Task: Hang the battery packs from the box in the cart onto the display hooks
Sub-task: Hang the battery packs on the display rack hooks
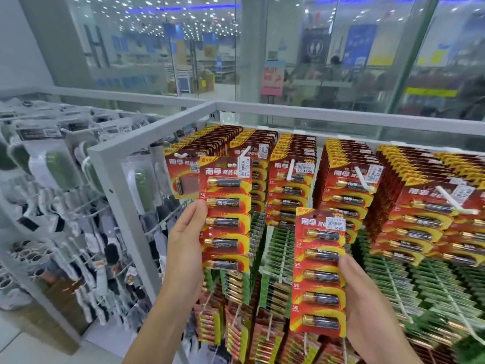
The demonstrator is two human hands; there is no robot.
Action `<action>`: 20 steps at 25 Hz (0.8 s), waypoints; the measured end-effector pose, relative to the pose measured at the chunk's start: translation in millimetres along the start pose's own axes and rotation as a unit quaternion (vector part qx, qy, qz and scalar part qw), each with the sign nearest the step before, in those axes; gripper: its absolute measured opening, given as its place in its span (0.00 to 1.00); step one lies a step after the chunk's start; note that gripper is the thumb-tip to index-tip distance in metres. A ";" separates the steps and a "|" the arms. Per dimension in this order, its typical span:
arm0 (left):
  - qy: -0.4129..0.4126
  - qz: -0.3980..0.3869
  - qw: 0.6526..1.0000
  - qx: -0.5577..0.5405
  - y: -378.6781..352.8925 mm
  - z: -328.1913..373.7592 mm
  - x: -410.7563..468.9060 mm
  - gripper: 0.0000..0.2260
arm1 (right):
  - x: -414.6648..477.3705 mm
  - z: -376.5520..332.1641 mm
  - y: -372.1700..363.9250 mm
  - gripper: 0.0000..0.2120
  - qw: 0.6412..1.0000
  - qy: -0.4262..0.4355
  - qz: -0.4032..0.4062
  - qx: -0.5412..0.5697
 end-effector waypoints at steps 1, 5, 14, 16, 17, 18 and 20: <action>0.001 0.000 1.000 0.002 0.6 1.7 0.3 0.14 | 0.2 0.5 1.2 0.30 1.000 0.000 0.004 0.001; 0.004 -0.005 1.000 0.009 3.2 4.0 1.7 0.12 | -2.3 1.8 -0.3 0.33 1.000 -0.002 0.016 0.026; 0.028 -0.029 0.997 0.066 -22.2 -7.4 49.8 0.15 | -15.1 -13.0 -15.1 0.25 1.000 0.021 0.020 -0.007; 0.029 -0.026 0.996 0.079 -32.8 -9.2 63.9 0.17 | -23.2 -22.0 -15.8 0.25 0.998 0.040 0.032 -0.021; 0.025 -0.023 0.996 0.085 -38.4 -10.1 70.0 0.17 | -25.5 -25.6 -11.9 0.25 0.997 0.057 0.041 -0.026; 0.023 -0.015 0.996 0.086 -42.3 -12.0 75.7 0.16 | -31.2 -30.4 -10.4 0.26 0.995 0.074 0.057 -0.035; 0.015 0.001 0.996 0.093 -48.8 -17.1 85.8 0.14 | -40.0 -40.1 -3.0 0.30 0.988 0.108 0.094 -0.059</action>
Point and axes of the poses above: each hand's wrist, its own x-axis towards the middle knuckle, its own y-axis out of the back of the hand, z = x × y, the point moved 7 cm from there along x, towards the middle knuckle, and after that the axes turned 6 degrees about x, right-handed, at the moved point
